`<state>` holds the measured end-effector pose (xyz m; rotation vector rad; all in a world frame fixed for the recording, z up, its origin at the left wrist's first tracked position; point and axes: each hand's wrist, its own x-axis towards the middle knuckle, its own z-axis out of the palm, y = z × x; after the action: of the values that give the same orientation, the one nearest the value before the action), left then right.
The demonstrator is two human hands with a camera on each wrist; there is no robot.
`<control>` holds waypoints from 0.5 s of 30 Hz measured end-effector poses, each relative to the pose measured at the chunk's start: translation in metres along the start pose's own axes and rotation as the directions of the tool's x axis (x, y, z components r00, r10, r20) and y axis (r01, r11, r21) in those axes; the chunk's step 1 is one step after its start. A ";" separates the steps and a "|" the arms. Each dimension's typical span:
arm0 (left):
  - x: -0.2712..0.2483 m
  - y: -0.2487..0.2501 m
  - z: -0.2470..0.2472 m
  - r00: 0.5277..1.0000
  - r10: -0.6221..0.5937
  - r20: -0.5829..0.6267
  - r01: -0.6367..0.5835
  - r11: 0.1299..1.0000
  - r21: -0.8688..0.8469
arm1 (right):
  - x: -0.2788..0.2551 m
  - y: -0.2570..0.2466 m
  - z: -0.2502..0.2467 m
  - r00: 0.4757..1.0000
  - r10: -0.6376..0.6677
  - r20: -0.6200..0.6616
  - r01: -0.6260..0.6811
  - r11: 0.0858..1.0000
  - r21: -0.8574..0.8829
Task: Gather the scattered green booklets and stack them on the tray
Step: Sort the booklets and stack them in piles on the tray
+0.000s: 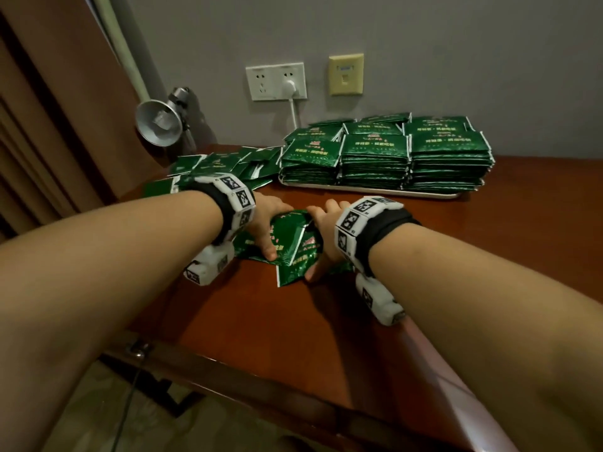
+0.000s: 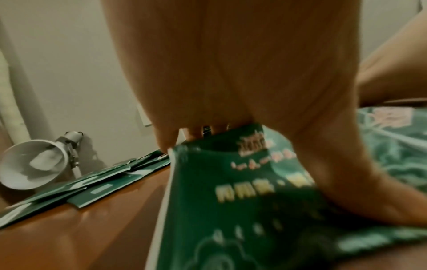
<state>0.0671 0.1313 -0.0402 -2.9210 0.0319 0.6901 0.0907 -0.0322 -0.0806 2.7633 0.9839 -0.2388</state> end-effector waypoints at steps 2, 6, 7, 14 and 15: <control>-0.006 0.000 0.005 0.997 0.008 -0.083 -0.008 1.000 0.006 | -0.003 -0.003 -0.002 1.000 0.021 -0.022 -0.021 1.000 -0.015; -0.023 -0.003 0.015 0.965 0.020 -0.261 -0.038 0.997 -0.066 | -0.021 -0.008 -0.012 1.000 0.018 -0.010 -0.018 0.999 0.036; -0.029 -0.004 0.016 0.952 0.018 -0.307 -0.041 0.997 -0.069 | -0.027 -0.007 -0.015 1.000 0.012 -0.016 -0.011 0.998 0.062; -0.074 -0.006 0.003 0.890 -0.020 -0.455 -0.088 0.972 -0.216 | -0.065 0.013 -0.028 0.990 0.085 -0.114 -0.064 0.982 0.179; -0.079 -0.005 -0.001 0.896 -0.013 -0.444 -0.097 0.969 -0.225 | -0.068 0.017 -0.028 0.989 0.096 -0.112 -0.073 0.978 0.196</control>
<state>-0.0028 0.1351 -0.0039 -3.2572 0.0631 0.0126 0.0515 -0.0797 -0.0365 3.0194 0.9121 -0.1622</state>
